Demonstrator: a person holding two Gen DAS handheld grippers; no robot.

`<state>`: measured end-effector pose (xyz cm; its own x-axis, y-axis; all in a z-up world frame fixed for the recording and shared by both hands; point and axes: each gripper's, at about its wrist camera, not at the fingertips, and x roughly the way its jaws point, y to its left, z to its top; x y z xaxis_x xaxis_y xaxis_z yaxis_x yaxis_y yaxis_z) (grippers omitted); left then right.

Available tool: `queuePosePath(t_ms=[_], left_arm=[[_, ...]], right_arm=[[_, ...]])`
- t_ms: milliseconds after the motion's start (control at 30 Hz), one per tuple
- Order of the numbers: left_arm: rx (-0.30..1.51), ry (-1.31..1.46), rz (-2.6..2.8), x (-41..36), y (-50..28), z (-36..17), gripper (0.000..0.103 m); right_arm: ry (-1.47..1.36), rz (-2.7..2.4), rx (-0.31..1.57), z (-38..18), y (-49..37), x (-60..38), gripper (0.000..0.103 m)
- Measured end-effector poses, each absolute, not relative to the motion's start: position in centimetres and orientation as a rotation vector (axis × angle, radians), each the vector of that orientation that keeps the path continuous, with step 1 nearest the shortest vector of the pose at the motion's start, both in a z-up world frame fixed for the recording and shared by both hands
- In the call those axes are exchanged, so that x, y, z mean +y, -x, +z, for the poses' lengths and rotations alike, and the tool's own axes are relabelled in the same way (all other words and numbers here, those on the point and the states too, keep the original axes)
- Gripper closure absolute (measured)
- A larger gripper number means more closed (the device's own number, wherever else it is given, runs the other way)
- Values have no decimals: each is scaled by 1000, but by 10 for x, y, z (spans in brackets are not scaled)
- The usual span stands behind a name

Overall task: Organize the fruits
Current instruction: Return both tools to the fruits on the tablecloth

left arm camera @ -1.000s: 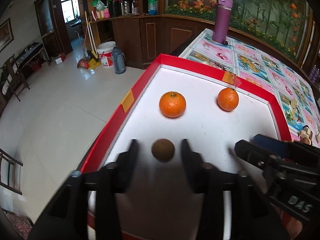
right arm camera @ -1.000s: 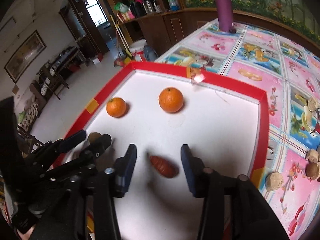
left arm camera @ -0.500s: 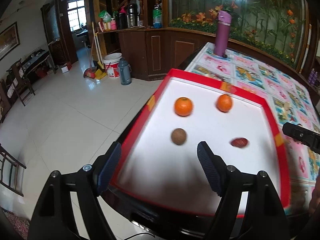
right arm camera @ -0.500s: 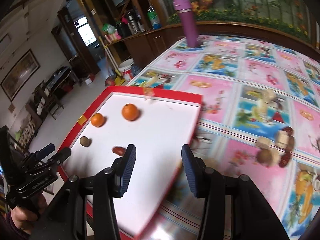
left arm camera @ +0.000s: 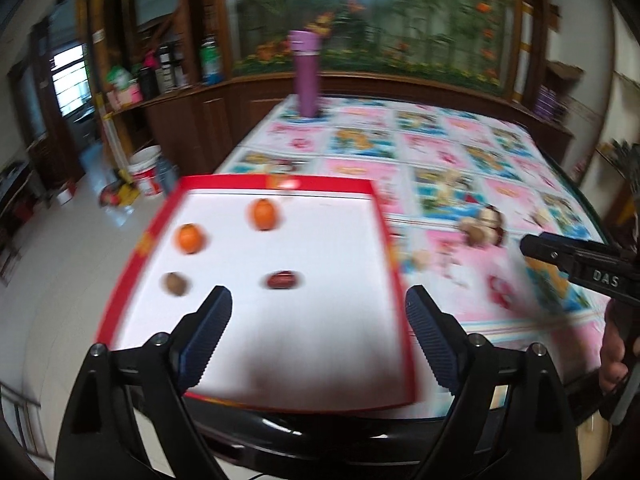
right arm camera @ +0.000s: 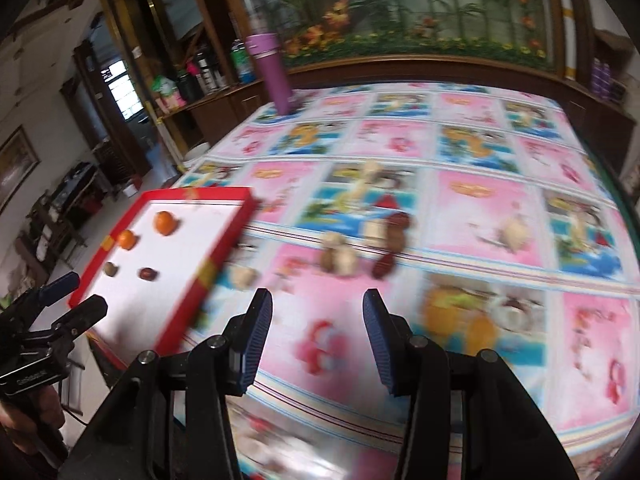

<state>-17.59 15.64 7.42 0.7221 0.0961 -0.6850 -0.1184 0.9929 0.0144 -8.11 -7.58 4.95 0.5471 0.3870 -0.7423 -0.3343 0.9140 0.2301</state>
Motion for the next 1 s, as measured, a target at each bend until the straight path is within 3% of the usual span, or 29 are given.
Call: queuePosePath(t_ms=[333,767,900,1000], left_arm=[[861,-37,-25,86,162,47,14],[861,-18,-18,87,129,55,14],[865,-34,-28,82,119,53,14],[874,-45,-30,80,111,51,14]], right_arm=[[-121,389,955,27,81,-125,56],[-126,385,993,7,26,-99,57],[-106,381,1023,-3,13,-89,75],[-92,382,1031,-5,6,-84,78]])
